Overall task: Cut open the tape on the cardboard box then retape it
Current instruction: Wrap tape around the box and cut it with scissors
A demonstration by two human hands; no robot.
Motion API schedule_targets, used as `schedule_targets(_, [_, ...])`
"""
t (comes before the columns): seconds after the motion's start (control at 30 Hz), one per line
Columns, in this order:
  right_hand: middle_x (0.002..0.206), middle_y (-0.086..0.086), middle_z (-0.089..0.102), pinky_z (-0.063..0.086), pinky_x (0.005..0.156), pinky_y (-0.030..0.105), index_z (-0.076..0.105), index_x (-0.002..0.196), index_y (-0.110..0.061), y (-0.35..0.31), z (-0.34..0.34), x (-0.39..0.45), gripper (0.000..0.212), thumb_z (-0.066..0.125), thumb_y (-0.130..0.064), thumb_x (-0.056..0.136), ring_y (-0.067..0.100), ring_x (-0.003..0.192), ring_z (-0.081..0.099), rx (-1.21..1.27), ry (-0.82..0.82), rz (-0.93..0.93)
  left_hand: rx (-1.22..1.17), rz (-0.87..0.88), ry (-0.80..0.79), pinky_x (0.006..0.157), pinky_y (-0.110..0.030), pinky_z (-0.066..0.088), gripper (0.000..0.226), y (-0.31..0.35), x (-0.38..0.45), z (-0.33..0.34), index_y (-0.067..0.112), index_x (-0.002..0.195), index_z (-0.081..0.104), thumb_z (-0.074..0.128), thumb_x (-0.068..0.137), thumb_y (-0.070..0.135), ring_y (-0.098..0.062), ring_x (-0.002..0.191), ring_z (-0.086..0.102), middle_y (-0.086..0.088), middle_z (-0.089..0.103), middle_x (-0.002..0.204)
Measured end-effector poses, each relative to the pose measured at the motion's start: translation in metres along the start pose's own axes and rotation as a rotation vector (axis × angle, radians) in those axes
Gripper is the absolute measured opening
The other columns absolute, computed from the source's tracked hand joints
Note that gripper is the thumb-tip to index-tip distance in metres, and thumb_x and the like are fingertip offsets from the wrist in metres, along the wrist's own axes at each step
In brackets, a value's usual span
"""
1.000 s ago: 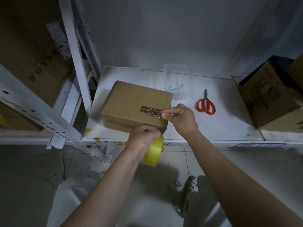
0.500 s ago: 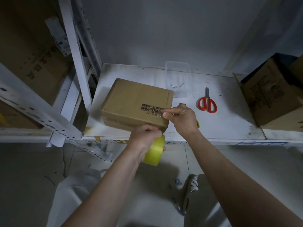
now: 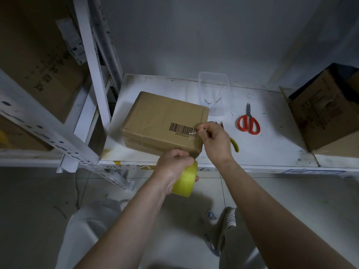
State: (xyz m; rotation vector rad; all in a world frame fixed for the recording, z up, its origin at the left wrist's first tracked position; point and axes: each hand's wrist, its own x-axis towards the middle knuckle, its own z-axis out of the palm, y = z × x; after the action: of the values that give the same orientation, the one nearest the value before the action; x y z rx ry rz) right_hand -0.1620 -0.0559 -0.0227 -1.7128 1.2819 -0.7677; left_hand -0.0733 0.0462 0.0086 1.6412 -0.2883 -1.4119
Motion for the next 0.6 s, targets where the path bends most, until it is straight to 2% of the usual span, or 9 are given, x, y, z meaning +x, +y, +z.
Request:
schedule_targets(0.1, [0.084,-0.003,0.058,0.048,0.066,0.022,0.050,0.087,-0.026,-0.002,0.005,-0.002,0.028,0.076,-0.028,0.075,0.007,0.072,0.055,0.044,-0.023,0.036,0.010,0.008,-0.014,0.044,-0.034,0.056,0.011,-0.003,0.002,-0.001,0.004,0.085,0.058,0.060,0.081,-0.006,-0.029,0.046,0.061,-0.013,0.060,0.075])
schedule_targets(0.17, [0.072,-0.008,0.049,0.040,0.058,0.014,0.045,0.087,-0.019,-0.004,0.004,0.001,0.031,0.074,-0.026,0.079,0.002,0.064,0.048,0.025,-0.005,0.054,0.022,0.014,-0.022,0.049,-0.036,0.056,0.011,-0.002,0.004,-0.001,0.004,0.087,0.059,0.061,0.081,-0.005,-0.029,0.045,0.062,-0.012,0.061,0.075])
schedule_targets(0.23, [0.067,-0.010,0.045,0.038,0.058,0.016,0.044,0.087,-0.014,-0.006,0.004,0.007,0.026,0.067,-0.026,0.085,0.002,0.061,0.044,-0.030,0.023,0.060,0.029,0.024,-0.024,0.046,-0.033,0.056,0.011,0.000,0.006,0.000,0.006,0.086,0.059,0.061,0.081,-0.004,-0.030,0.046,0.063,-0.012,0.060,0.077])
schedule_targets(0.33, [0.069,-0.011,0.048,0.041,0.066,0.027,0.045,0.088,-0.014,-0.010,0.005,0.017,0.019,0.059,-0.027,0.091,0.008,0.066,0.049,-0.080,0.042,0.065,0.019,0.036,-0.034,0.046,-0.033,0.056,0.011,0.002,0.007,0.004,0.008,0.085,0.058,0.061,0.083,-0.003,-0.028,0.045,0.063,-0.010,0.059,0.079])
schedule_targets(0.47, [0.069,-0.004,0.047,0.047,0.065,0.036,0.045,0.094,-0.017,-0.003,-0.007,0.014,0.019,0.062,-0.024,0.088,0.017,0.069,0.050,0.053,-0.123,0.062,0.007,0.034,-0.045,0.044,-0.032,0.055,0.013,0.001,0.007,0.002,0.005,0.093,0.058,0.060,0.084,-0.003,-0.024,0.042,0.063,-0.011,0.060,0.085])
schedule_targets(0.53, [0.070,-0.001,0.043,0.048,0.064,0.034,0.042,0.100,-0.021,0.002,-0.013,0.008,0.030,0.068,-0.024,0.085,0.016,0.068,0.049,0.107,-0.226,0.068,0.027,0.034,-0.070,0.042,-0.028,0.054,0.014,0.000,0.005,0.000,0.004,0.097,0.058,0.059,0.085,-0.003,-0.022,0.042,0.063,-0.013,0.060,0.087])
schedule_targets(0.6, [0.070,0.000,0.043,0.047,0.058,0.028,0.042,0.100,-0.024,0.005,-0.012,0.007,0.027,0.065,-0.024,0.087,0.014,0.065,0.049,0.136,-0.228,0.069,0.040,0.041,-0.084,0.037,-0.023,0.050,0.017,0.000,0.002,0.000,0.001,0.103,0.060,0.057,0.086,-0.003,-0.015,0.039,0.062,-0.012,0.060,0.086])
